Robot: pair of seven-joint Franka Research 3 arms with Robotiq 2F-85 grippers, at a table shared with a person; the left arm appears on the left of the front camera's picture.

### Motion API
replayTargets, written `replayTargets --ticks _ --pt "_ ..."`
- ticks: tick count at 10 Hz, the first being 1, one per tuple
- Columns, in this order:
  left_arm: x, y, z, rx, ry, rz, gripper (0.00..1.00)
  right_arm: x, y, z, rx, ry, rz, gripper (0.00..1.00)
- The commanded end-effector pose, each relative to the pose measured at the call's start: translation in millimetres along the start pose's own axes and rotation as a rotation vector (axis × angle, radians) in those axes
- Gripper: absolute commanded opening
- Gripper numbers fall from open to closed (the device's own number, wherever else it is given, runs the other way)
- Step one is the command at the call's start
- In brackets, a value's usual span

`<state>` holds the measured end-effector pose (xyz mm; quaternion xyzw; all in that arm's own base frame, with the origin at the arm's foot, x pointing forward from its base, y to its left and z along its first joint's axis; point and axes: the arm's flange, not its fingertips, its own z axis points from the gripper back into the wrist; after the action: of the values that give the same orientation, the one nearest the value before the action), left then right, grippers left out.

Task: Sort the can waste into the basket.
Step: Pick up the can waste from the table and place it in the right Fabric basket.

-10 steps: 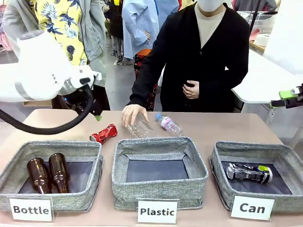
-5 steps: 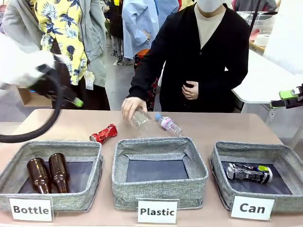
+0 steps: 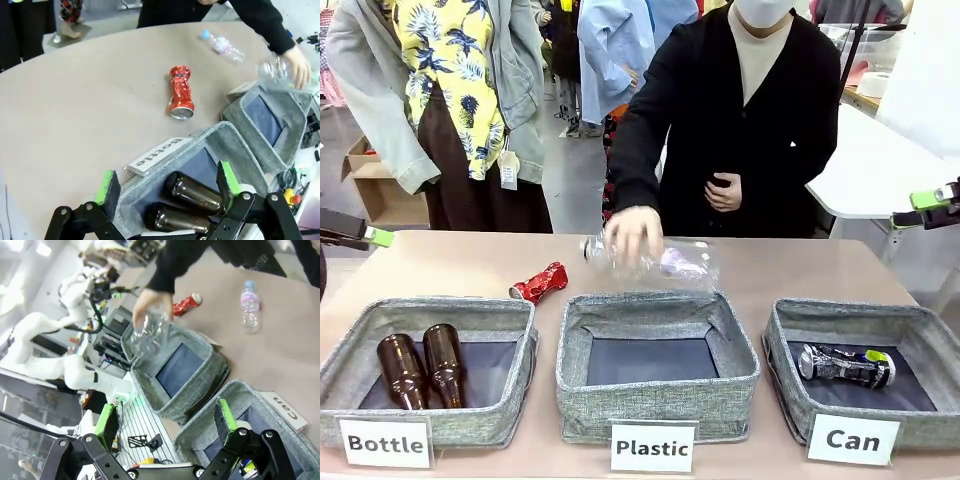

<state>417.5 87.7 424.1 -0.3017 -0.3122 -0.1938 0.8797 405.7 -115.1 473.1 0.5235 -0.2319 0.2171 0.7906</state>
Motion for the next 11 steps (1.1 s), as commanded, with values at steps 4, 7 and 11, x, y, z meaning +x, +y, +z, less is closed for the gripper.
replayTargets --ticks 4,7,11 --pt "72.2 -31.6 -62.7 -0.016 0.175 -0.15 1.0 0.7 1.6 2.9 0.006 0.009 0.021 1.0" --pt "85.4 -32.6 -79.3 0.013 0.235 -0.141 1.0 0.7 1.6 2.9 0.006 0.009 0.021 1.0" --pt "98.9 -61.0 -134.7 0.053 0.353 -0.208 1.0 0.7 1.6 2.9 0.006 0.009 0.021 1.0"
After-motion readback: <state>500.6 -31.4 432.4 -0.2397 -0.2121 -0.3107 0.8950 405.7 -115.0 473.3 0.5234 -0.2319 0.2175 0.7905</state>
